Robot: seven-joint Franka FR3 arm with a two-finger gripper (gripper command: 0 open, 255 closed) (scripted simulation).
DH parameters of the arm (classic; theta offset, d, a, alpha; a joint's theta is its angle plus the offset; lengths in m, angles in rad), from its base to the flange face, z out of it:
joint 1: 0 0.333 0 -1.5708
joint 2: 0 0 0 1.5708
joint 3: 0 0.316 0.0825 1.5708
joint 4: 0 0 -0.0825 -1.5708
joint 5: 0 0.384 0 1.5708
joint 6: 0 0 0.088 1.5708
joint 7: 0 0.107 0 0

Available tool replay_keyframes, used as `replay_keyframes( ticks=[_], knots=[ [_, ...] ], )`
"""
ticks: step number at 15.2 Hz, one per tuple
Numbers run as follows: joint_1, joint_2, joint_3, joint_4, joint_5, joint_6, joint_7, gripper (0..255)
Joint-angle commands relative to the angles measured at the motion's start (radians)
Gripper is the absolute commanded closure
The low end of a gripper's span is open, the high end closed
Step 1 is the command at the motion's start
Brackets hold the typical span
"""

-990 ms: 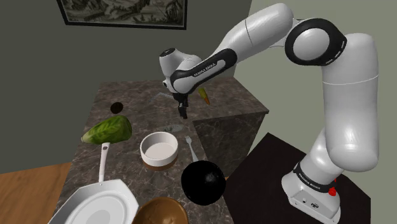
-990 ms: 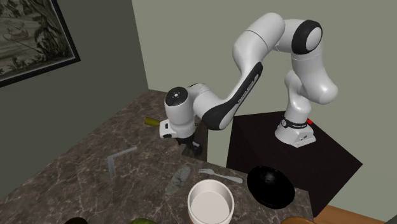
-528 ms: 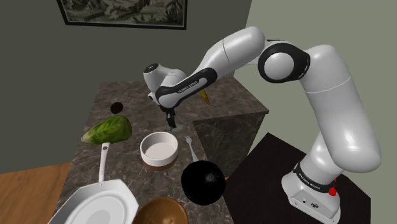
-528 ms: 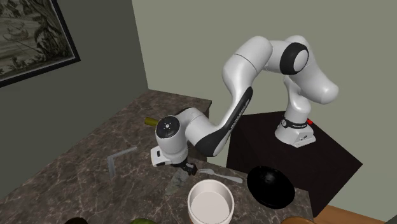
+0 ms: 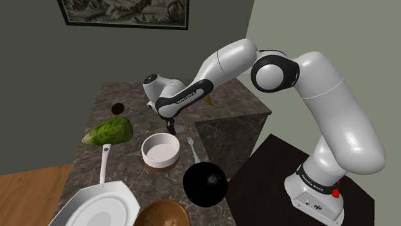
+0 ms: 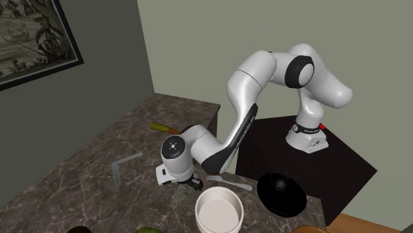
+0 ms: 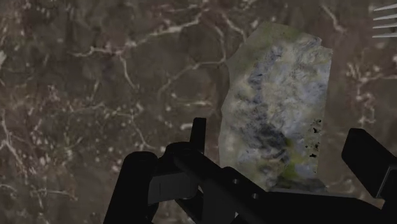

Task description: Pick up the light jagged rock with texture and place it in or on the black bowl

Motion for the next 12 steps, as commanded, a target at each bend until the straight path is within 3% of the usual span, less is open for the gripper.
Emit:
replay_keyframes(
  ticks=[1,9,10,12],
  knots=[
    [-0.002,0.020,-0.004,-0.002,-0.005,0.023,0.004,0],
    [-0.002,0.020,-0.004,-0.002,-0.005,0.023,0.004,0],
    [-0.002,0.020,-0.004,-0.002,-0.005,0.023,0.004,255],
    [-0.002,0.020,-0.004,-0.003,-0.005,0.023,0.004,255]
  ],
)
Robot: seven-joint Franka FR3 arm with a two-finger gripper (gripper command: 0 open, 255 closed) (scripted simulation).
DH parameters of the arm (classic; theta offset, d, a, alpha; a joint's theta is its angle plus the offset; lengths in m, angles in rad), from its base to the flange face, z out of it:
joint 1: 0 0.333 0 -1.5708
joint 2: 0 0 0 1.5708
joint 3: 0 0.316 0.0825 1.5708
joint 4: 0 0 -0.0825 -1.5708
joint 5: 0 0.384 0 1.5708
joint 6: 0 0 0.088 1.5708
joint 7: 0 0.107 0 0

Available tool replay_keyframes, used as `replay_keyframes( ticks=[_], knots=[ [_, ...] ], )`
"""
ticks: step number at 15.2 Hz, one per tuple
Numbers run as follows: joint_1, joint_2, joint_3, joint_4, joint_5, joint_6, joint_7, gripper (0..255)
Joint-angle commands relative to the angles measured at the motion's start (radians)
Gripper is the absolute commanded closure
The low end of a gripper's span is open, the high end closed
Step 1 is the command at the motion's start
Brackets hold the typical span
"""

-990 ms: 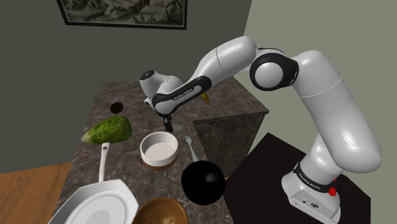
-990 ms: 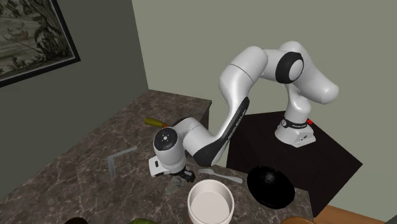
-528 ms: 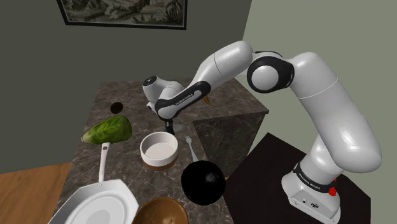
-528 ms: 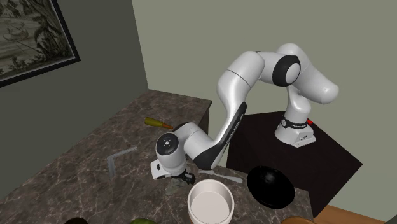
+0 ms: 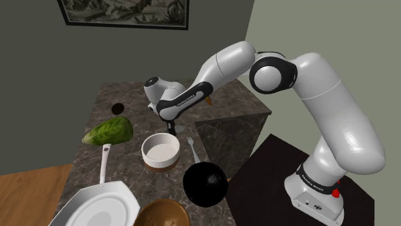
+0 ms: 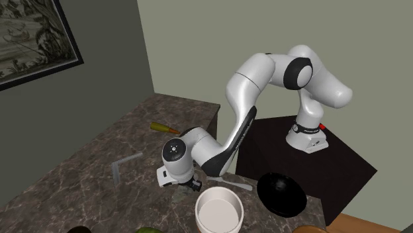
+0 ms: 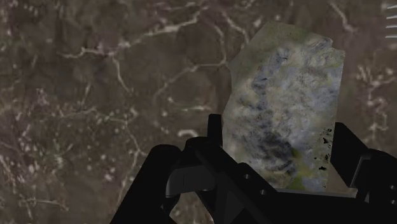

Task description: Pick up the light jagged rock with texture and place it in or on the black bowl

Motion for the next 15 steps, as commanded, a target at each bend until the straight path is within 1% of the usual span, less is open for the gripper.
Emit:
replay_keyframes(
  ticks=[1,7,15],
  knots=[
    [0.000,0.000,0.000,-0.001,0.000,0.000,0.000,255],
    [0.000,0.001,-0.001,0.000,0.000,0.000,0.000,255],
    [-0.006,-0.073,0.010,-0.017,0.013,-0.055,-0.018,255]
  ],
)
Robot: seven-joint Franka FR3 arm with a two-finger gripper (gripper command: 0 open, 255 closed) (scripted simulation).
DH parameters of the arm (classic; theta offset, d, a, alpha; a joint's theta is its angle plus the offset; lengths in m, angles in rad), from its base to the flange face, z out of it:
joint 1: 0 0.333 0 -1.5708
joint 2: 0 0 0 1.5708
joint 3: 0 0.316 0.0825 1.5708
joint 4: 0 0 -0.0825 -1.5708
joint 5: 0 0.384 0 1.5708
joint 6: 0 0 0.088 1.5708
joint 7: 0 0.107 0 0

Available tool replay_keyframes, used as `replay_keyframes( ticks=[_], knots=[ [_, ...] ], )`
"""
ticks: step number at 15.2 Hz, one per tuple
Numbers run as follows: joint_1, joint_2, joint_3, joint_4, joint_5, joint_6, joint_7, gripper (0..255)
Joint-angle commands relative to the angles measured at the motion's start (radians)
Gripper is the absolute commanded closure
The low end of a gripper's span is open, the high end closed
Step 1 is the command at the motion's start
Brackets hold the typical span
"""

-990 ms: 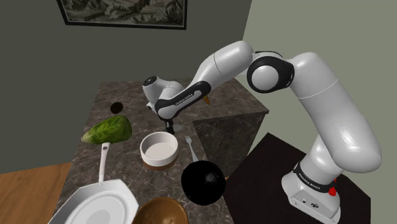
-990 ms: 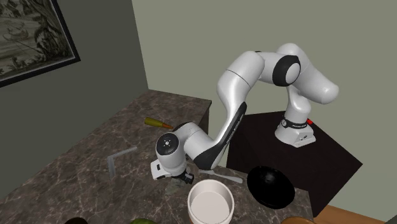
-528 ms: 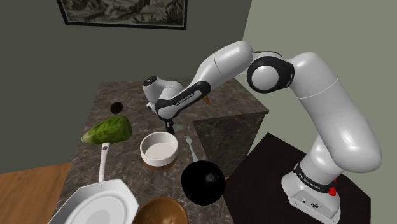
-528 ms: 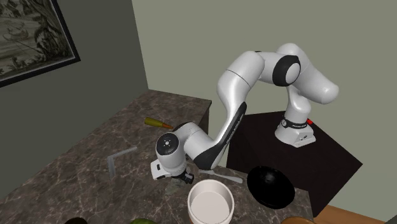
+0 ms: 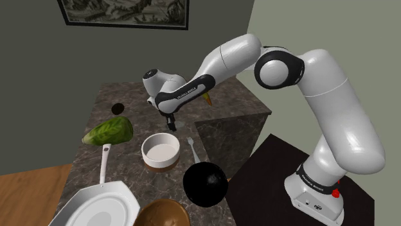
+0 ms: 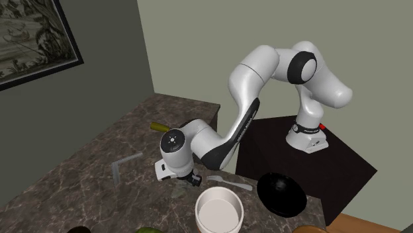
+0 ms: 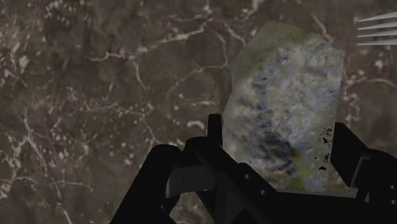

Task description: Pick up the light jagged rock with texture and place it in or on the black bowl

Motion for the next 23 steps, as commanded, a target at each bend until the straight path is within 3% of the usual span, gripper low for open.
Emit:
replay_keyframes(
  ticks=[1,21,23],
  knots=[
    [-0.003,-0.019,0.002,-0.004,0.003,-0.014,-0.006,255],
    [-0.009,-0.159,0.023,0.031,0.038,-0.182,-0.059,255],
    [-0.004,-0.230,0.034,-0.086,0.041,-0.144,-0.024,255]
  ],
)
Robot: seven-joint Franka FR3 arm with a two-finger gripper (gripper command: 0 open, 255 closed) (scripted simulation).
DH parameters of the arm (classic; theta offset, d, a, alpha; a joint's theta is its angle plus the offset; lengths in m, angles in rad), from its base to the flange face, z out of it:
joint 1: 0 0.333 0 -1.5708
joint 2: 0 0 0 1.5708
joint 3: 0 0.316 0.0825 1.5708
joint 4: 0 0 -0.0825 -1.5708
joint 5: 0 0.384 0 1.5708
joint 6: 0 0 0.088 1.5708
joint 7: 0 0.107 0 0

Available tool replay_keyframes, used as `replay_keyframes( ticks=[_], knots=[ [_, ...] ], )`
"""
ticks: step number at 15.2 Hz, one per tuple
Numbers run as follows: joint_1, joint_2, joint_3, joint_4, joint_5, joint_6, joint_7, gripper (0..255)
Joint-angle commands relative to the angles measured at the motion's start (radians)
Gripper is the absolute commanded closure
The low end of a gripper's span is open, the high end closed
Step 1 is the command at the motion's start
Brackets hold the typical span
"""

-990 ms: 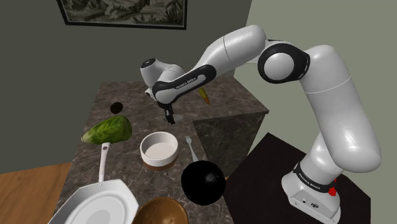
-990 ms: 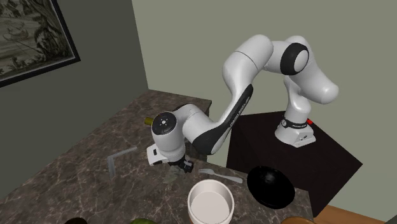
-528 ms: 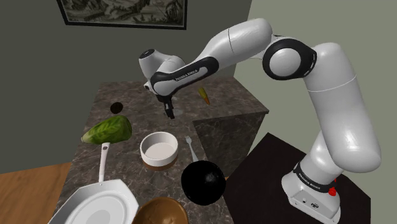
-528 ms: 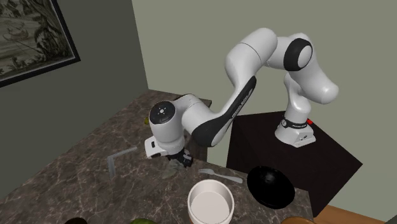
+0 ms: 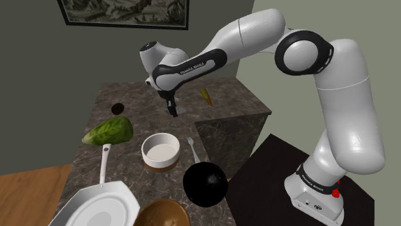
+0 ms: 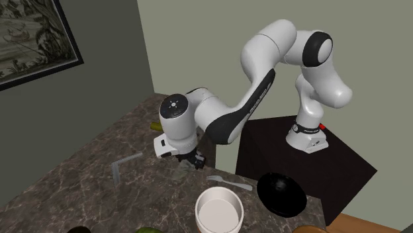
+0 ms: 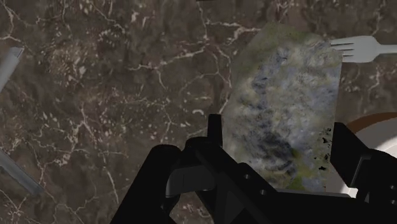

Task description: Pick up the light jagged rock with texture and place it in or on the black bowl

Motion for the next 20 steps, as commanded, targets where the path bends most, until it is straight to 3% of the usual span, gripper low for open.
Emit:
replay_keyframes(
  ticks=[1,10,20],
  knots=[
    [0.004,-0.062,0.010,-0.097,0.004,0.028,0.027,255],
    [0.047,-0.312,0.071,-0.483,0.042,0.137,0.168,255],
    [0.126,-0.529,0.165,-0.778,0.130,0.194,0.313,255]
  ],
)
